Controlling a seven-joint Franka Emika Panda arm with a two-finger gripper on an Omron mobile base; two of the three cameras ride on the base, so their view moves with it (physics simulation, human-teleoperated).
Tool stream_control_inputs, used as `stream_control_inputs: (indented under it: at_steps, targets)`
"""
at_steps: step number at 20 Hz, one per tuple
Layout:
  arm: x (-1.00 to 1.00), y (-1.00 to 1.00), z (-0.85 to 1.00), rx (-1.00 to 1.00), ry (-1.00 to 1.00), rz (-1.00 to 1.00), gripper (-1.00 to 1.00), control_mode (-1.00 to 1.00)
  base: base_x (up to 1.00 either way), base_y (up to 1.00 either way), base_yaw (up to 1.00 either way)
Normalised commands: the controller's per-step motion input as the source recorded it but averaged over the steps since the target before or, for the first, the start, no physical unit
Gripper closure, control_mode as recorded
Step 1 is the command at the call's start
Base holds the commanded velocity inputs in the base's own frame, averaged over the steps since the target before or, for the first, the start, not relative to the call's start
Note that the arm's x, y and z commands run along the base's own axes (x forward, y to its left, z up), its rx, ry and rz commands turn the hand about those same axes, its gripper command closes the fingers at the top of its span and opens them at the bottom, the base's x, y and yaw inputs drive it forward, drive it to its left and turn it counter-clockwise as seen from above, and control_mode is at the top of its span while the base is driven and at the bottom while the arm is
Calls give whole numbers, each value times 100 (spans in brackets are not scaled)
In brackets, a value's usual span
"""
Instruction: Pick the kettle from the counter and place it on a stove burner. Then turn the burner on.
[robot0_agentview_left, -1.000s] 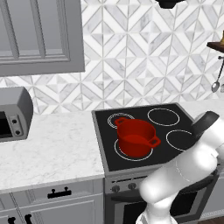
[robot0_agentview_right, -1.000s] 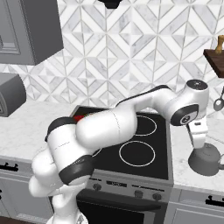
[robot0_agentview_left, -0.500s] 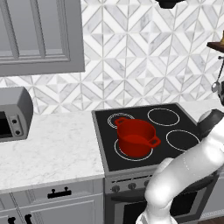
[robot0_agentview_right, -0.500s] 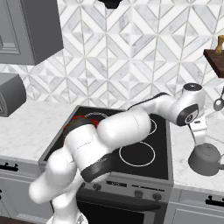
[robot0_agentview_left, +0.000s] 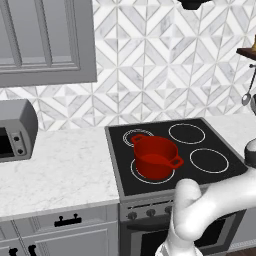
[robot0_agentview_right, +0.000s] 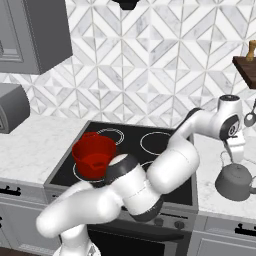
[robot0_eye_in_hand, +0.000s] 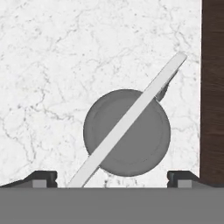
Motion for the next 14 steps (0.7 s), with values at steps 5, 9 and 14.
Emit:
stream_control_inputs:
  at_steps: [5, 9, 14]
  targets:
    - [36, -12, -29, 0, 2, 0, -100, -100, 0, 0, 0]
    - [9, -5, -62, -5, 0, 0, 100, -100, 0, 0, 0]
    - [3, -1, -26, -2, -1, 0, 100, -100, 0, 0, 0]
